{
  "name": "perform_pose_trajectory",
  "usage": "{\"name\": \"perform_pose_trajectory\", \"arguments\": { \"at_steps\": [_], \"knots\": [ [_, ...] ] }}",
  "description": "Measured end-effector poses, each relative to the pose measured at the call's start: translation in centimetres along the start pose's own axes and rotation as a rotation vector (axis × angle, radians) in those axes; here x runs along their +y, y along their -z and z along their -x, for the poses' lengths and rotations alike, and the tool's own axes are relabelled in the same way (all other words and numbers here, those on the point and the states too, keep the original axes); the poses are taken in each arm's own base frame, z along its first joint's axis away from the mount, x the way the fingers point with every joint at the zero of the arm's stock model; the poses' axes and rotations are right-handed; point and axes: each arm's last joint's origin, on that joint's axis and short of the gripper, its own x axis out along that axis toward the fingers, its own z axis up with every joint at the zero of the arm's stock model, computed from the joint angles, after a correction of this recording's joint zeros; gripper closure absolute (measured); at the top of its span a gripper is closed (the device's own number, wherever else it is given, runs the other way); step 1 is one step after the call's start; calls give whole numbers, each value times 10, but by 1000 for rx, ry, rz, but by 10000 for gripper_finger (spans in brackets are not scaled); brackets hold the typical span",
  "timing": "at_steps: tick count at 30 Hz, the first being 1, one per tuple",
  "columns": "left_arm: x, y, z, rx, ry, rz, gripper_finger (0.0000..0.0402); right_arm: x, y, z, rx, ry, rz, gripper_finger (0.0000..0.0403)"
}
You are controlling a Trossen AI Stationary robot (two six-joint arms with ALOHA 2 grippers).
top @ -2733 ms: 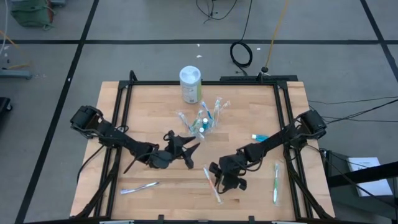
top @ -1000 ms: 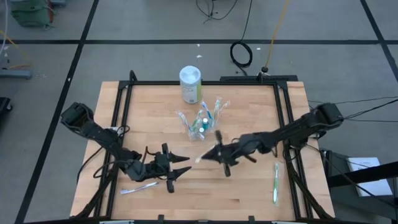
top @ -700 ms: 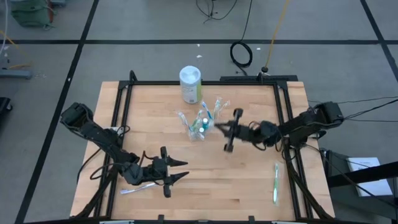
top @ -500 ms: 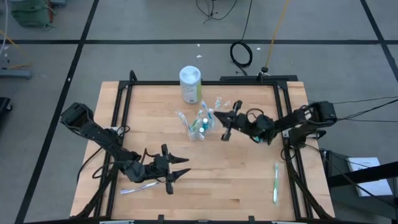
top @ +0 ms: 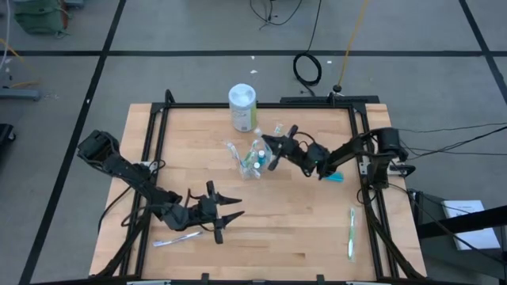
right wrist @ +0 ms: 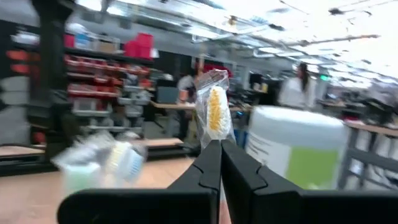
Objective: Pick & Place toothbrushing station
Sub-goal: Put the orange toothbrush into the transparent organizer
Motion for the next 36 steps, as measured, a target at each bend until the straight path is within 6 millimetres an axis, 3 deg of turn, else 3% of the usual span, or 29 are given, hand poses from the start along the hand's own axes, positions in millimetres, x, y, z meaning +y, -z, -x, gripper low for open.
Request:
{"name": "perform_pose_trajectory", "arguments": {
  "at_steps": [20, 28, 36],
  "knots": [
    [-6, 7, 8, 47, 11, -81, 229, 37, 16, 50, 215, 327, 15, 403],
    [-6, 7, 8, 51, 11, -81, 229, 39, 21, 52, 268, 311, 42, 397],
    [-6, 9, 8, 60, 10, -94, 229, 49, 5, 58, 234, 259, 107, 355]
  ]
}}
